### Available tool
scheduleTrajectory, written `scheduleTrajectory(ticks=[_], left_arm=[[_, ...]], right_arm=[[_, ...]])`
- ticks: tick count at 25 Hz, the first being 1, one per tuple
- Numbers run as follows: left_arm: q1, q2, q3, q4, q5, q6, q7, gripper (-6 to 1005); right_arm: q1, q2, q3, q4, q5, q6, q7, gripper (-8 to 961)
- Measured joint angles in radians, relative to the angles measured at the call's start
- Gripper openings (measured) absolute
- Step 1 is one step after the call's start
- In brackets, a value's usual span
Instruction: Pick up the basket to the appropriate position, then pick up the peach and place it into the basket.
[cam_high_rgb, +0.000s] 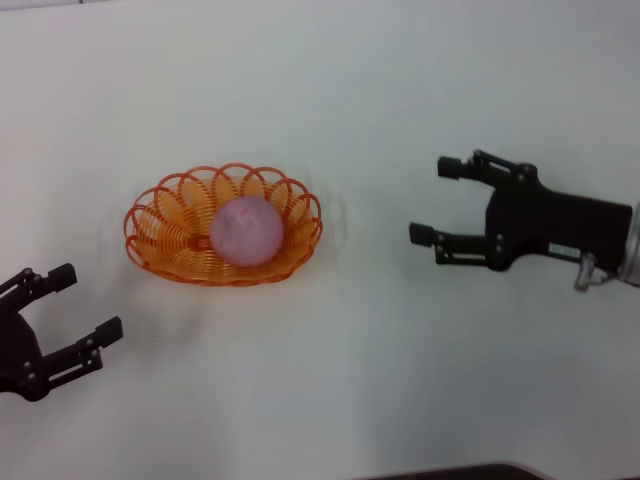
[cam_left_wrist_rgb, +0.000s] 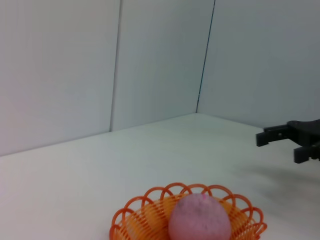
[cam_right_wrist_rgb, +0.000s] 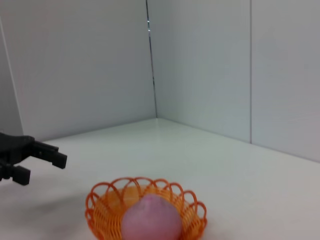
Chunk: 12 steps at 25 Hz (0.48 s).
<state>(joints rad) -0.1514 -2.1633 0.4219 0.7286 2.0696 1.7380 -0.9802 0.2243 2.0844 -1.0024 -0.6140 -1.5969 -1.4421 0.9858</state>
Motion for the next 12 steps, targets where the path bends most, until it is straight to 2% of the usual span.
scheduleTrajectory(ticks=[5, 12], left_arm=[[0.004, 0.0, 0.0, -0.007, 0.002, -0.017, 0.0, 841], [0.003, 0.0, 0.004, -0.022, 0.003, -0.032, 0.001, 841]], right_arm=[[-0.013, -0.011, 0.029, 0.065, -0.035, 0.011, -0.034, 946], [-0.008, -0.008, 0.081, 0.099, -0.076, 0.037, -0.089, 946]])
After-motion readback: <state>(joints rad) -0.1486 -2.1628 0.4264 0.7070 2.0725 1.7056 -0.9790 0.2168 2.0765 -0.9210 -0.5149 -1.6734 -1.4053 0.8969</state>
